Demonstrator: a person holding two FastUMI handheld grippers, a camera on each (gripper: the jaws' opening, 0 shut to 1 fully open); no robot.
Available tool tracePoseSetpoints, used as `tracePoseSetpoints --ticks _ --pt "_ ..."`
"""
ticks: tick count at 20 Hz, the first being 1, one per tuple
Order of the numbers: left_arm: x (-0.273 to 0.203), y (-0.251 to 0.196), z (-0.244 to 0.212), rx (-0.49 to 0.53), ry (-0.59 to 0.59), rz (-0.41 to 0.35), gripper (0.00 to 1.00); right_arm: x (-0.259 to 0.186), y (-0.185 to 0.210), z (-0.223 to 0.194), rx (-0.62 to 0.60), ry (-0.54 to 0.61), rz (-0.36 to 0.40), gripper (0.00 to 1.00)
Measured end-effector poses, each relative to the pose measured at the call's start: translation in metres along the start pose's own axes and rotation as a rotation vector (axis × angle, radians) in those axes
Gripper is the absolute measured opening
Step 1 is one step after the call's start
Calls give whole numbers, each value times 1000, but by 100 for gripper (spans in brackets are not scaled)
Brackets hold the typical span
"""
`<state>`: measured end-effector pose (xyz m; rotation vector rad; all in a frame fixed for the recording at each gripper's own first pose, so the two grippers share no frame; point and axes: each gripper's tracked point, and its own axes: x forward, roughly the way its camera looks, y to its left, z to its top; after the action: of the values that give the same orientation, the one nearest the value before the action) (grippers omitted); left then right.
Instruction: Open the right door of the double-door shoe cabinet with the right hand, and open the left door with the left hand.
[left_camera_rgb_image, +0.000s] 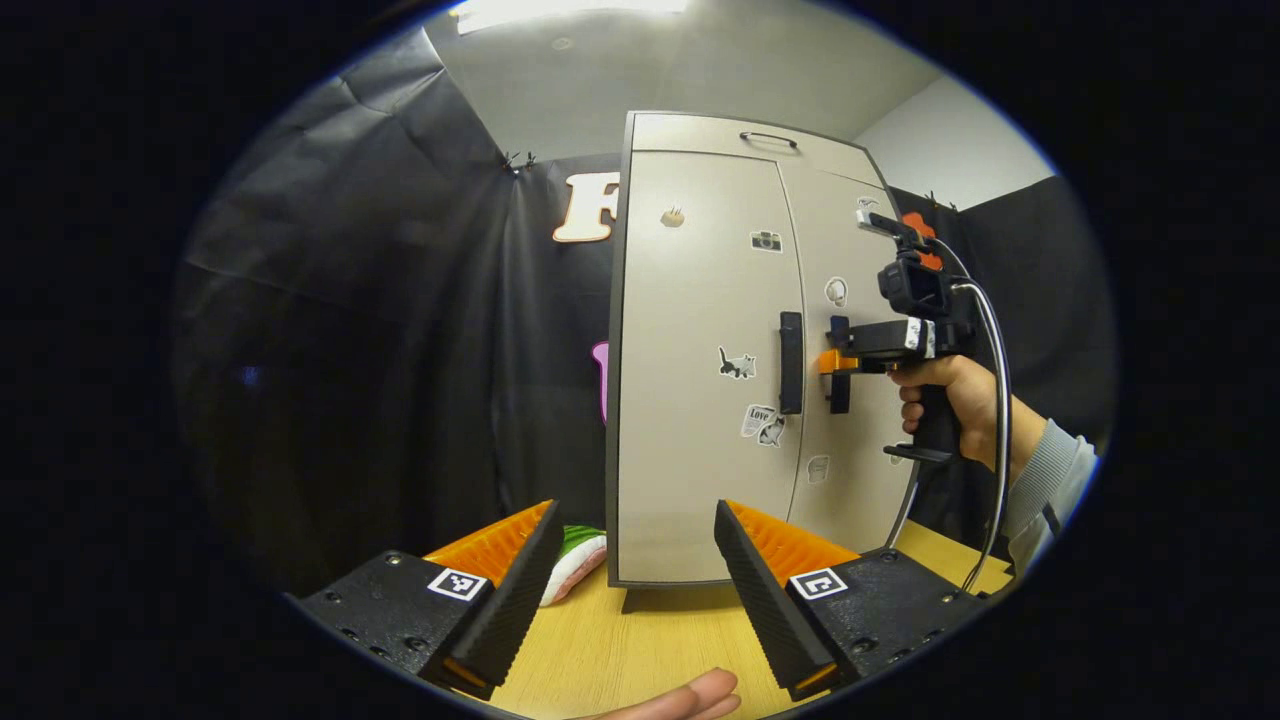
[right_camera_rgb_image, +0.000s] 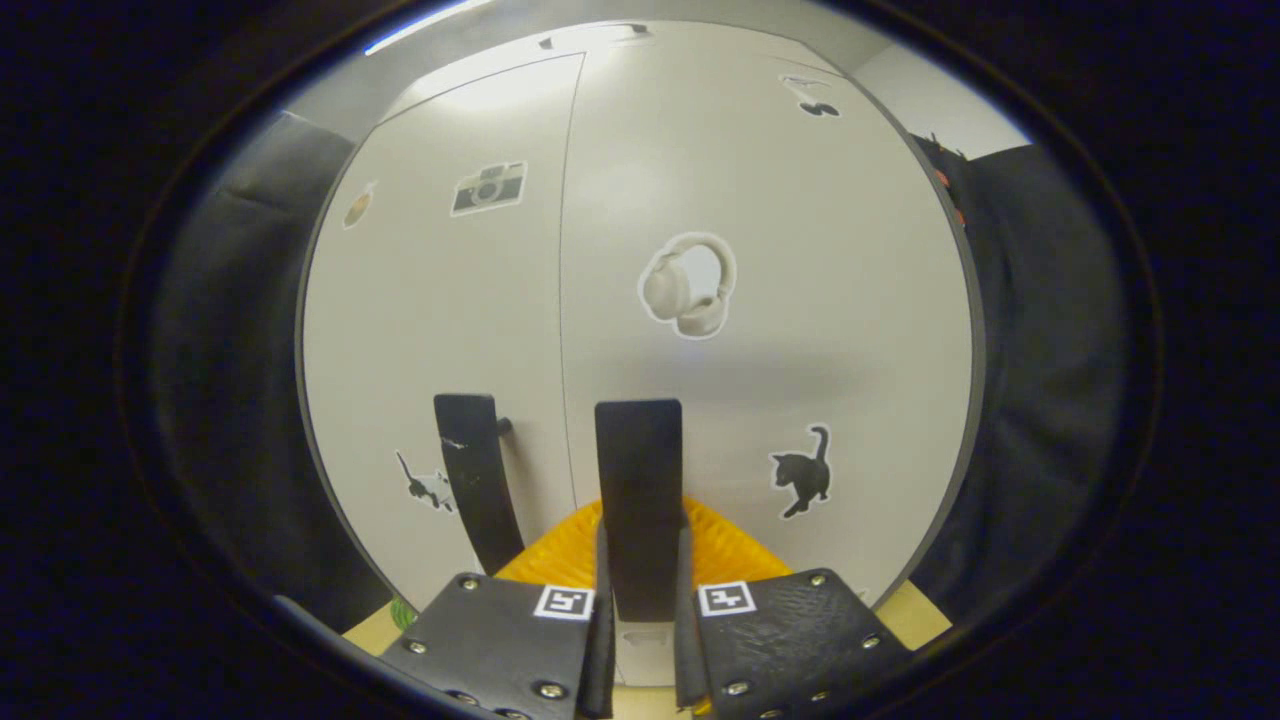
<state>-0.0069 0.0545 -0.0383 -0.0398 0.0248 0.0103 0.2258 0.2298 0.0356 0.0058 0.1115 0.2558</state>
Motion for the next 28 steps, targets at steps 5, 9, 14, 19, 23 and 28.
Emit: tracePoseSetpoints --ticks 5,9,14,19,23,28 --pt "-3 -10 2 17 -2 2 95 -14 -2 2 -4 10 54 24" --pt "-9 -23 4 30 -3 -6 94 -25 -6 4 -16 20 103 23" --pt "-14 -42 6 45 -3 -30 94 -40 -14 6 -18 34 172 24" --pt "-18 -57 6 44 1 -52 94 -53 -21 5 -12 45 207 24" --pt "-20 -60 6 40 5 -63 94 -60 -32 7 -25 50 211 23" --pt "-21 -60 11 21 -6 -61 94 -69 -46 6 12 71 237 16"
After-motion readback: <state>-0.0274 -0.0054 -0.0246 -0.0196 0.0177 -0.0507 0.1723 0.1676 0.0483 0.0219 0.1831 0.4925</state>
